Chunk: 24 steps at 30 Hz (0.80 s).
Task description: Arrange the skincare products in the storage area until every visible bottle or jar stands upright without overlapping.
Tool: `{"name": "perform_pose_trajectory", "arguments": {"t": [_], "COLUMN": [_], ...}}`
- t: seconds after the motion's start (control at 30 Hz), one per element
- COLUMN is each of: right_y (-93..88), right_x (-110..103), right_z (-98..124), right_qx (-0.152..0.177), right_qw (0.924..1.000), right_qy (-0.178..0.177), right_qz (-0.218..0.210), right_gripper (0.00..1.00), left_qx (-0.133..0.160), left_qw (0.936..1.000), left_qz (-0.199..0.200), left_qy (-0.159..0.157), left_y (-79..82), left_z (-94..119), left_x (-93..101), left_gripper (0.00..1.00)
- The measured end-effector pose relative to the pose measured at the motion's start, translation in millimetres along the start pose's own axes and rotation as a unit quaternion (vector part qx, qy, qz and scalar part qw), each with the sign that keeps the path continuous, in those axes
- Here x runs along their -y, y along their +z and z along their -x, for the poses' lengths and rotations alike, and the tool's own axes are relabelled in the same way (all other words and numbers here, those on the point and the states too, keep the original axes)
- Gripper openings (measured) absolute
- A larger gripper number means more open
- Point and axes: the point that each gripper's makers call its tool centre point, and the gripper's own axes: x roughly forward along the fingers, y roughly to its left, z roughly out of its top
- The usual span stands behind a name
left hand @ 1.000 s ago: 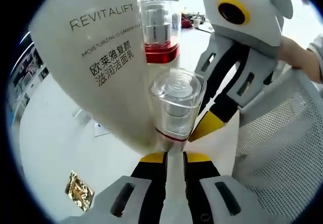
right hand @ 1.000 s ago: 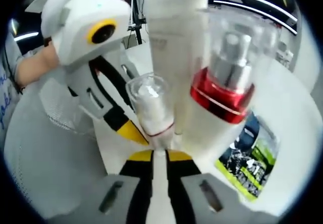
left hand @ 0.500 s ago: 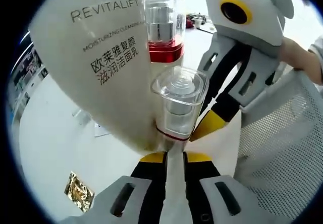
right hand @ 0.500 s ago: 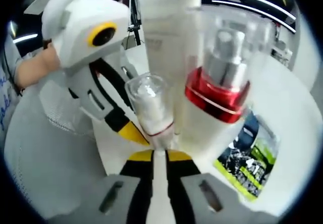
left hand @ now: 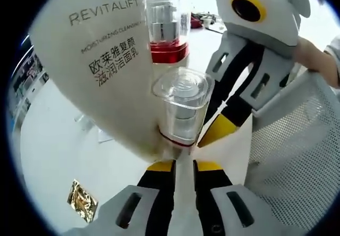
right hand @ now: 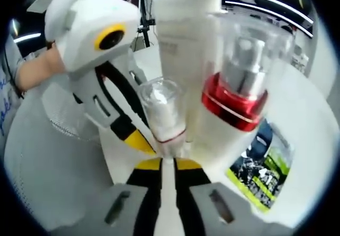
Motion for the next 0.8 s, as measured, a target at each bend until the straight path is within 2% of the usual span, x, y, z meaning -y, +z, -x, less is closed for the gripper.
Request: {"name": "perform_pose_trajectory", "arguments": {"t": [0.8], "right_y": [0.1], "right_x": [2.8], "right_z": [0.1], "right_qx": [0.001], "right_qw": [1.0], "right_qy": [-0.004], "right_qz": [0.001], "right_gripper": [0.08], "left_qx": [-0.001], "left_qw": [0.9998], "left_qz": [0.015], "left_qy": [0.009], "left_y": [-0.9], "left_z": [-1.7], "left_x": [-2.2], "left_gripper": [0.08]}}
